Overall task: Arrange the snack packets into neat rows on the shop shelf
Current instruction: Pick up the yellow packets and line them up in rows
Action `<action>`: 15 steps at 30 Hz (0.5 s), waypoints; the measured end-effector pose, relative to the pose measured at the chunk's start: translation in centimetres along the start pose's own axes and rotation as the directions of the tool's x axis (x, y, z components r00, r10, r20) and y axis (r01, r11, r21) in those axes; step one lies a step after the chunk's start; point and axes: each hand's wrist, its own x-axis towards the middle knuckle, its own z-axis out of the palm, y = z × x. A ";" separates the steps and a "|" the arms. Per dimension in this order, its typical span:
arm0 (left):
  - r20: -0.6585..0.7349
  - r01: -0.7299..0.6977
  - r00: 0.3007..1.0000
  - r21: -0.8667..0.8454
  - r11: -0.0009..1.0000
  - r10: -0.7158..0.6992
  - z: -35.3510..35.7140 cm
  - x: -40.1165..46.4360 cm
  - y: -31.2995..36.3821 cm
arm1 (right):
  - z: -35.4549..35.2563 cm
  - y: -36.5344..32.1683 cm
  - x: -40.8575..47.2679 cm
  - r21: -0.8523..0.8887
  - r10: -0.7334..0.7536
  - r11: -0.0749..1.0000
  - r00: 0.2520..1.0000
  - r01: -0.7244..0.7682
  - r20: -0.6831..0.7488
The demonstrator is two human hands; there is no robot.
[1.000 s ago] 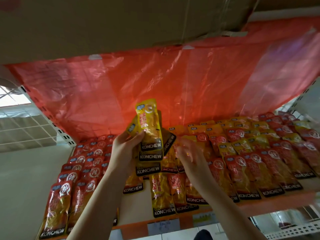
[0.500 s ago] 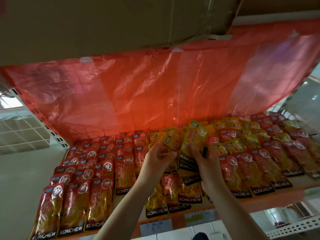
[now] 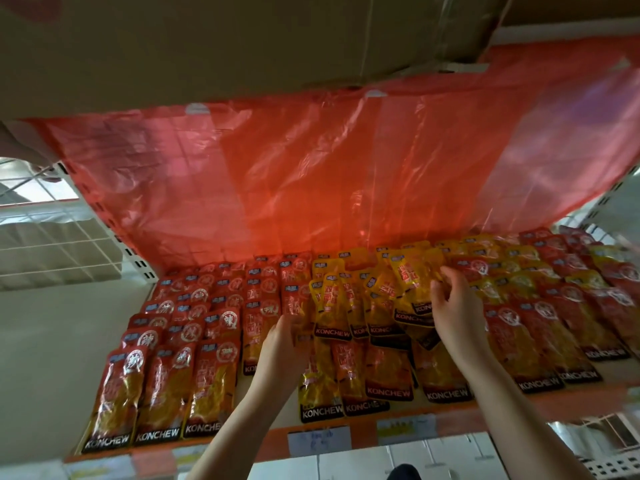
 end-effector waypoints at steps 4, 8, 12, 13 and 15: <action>0.006 0.030 1.000 0.052 0.998 -0.030 0.4 -0.1 -0.3 | -0.2 -0.5 -0.7 -0.108 -0.136 0.986 0.986 0.126 -0.093; -0.035 0.072 0.997 -0.061 0.996 -0.074 0.3 -0.2 -0.1 | 1.0 -2.4 -3.4 -0.082 -0.401 0.913 0.916 0.400 0.006; -0.074 0.087 0.992 -0.200 0.976 -0.104 -0.5 -0.2 0.1 | 3.0 -3.5 -6.5 0.043 -0.514 0.855 0.835 0.517 0.197; -0.090 0.099 0.988 -0.240 0.966 -0.123 -0.7 -0.2 0.1 | 3.5 -3.6 -7.1 0.059 -0.528 0.847 0.822 0.528 0.214; -0.139 0.109 0.978 -0.311 0.944 -0.158 -1.5 -0.4 0.2 | 4.1 -3.8 -8.0 0.094 -0.539 0.841 0.811 0.533 0.227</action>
